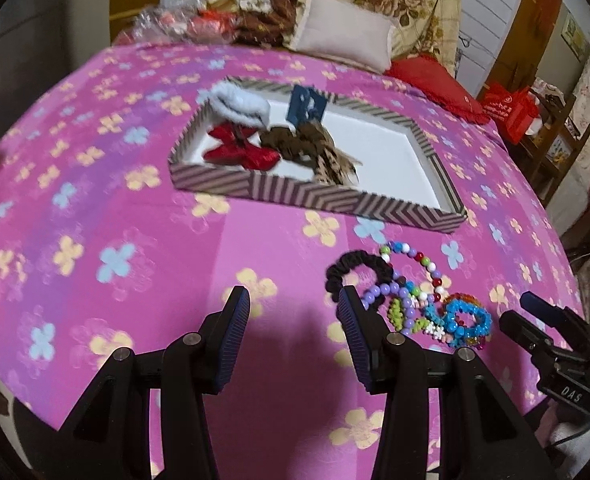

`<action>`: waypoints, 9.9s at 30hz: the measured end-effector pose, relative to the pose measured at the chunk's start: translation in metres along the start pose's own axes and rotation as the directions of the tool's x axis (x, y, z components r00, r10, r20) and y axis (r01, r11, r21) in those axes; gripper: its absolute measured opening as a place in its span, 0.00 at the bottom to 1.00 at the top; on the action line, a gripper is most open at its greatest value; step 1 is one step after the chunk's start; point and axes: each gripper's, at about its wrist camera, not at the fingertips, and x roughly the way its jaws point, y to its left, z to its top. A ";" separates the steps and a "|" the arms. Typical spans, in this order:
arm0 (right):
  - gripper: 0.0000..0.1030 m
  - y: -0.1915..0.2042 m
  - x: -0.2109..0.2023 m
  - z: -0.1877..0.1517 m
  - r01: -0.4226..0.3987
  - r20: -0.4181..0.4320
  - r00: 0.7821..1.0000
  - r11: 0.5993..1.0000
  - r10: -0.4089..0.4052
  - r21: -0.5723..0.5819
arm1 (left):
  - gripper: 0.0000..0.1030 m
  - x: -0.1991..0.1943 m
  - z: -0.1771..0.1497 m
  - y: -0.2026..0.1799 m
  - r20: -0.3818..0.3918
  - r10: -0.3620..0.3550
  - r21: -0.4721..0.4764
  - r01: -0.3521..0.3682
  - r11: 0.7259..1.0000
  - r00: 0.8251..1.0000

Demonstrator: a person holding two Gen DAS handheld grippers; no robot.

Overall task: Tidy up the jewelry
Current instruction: 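Move both tools back toward the pile of bracelets beside the tray, then grasp the black hair tie with the left tool while the right tool grasps the purple bead bracelet, then carry the black hair tie and purple bracelet over the white tray with both tools, then open the left tool over the tray while the right tool releases the purple bracelet, then move both tools back toward the bracelet pile beside the tray, then grasp the blue bead bracelet with the right tool while the left tool grasps the green flower bracelet, then carry both bracelets over the tray and open both tools to drop them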

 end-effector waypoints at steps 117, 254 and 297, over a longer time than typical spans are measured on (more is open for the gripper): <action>0.09 0.018 0.144 0.128 -0.298 -0.108 0.948 0.954 0.299 0.027 | 0.06 0.138 0.157 -0.046 -0.066 0.031 0.041 -0.028 0.999 0.997; 0.08 -0.023 0.017 -0.001 -0.281 0.007 0.960 0.960 0.281 -0.015 | 0.45 0.039 -0.014 -0.056 -0.094 -0.112 0.148 0.125 0.981 0.989; 0.08 -0.032 0.004 0.084 -0.310 0.138 0.943 0.950 0.301 0.044 | 0.09 0.004 0.114 -0.097 0.089 -0.042 0.290 0.015 0.957 0.995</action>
